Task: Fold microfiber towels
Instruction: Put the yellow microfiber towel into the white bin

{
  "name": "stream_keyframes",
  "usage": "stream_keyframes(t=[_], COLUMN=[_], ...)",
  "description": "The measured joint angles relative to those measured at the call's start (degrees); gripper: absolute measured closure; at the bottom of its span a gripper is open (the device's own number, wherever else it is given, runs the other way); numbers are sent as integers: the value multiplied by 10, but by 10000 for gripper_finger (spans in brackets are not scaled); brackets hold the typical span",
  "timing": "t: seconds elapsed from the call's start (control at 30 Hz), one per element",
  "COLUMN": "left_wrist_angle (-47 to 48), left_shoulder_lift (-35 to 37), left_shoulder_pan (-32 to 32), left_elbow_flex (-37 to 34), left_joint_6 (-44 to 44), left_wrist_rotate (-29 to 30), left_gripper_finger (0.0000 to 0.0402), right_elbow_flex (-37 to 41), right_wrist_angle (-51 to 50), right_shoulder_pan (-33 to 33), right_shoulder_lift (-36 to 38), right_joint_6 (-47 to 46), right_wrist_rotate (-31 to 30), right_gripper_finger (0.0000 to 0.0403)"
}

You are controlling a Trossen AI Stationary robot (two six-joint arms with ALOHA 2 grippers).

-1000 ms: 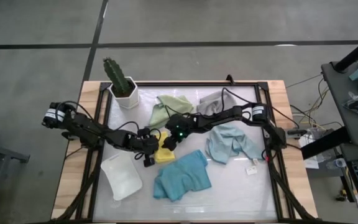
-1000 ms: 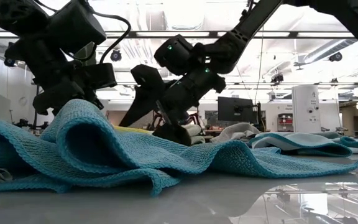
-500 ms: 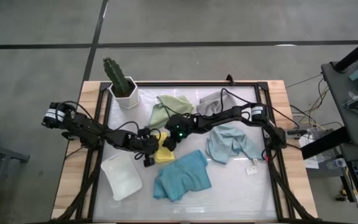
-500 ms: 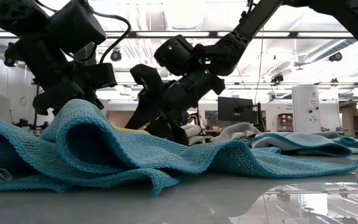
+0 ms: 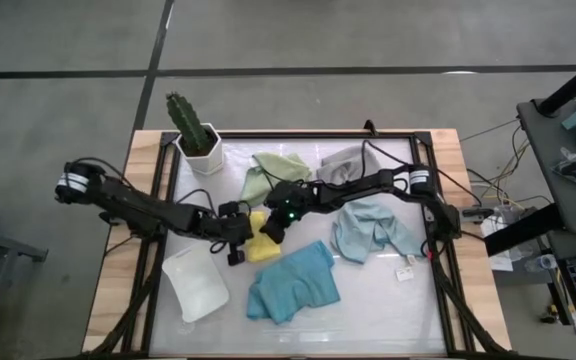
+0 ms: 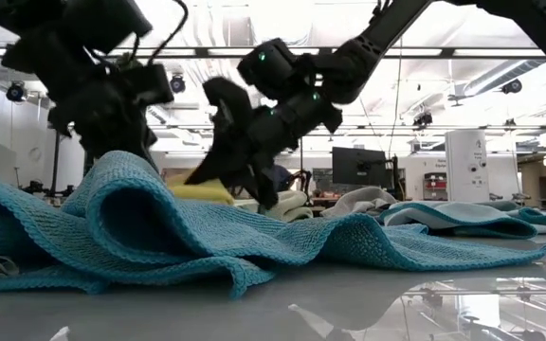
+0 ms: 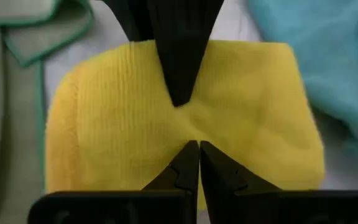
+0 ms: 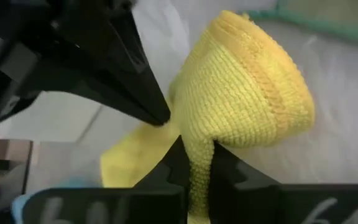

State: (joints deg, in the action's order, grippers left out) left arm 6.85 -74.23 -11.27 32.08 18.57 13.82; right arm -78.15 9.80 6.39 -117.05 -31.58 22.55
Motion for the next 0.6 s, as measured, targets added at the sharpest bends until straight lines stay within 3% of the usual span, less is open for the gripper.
stream_keyframes(t=[0.37, 0.6], left_wrist_angle=[3, 1], left_shoulder_lift=[134, 219], left_shoulder_pan=[0, 0], left_elbow_flex=[-1, -2], left_joint_6=[-87, -174], left_wrist_rotate=[23, 88], left_gripper_finger=[402, 402], right_elbow_flex=[0, 0], right_wrist_angle=[-38, -92], right_shoulder_pan=[0, 0], right_shoulder_lift=[51, 94], right_joint_6=[38, 54], right_wrist_rotate=[-12, -14], right_gripper_finger=[389, 390])
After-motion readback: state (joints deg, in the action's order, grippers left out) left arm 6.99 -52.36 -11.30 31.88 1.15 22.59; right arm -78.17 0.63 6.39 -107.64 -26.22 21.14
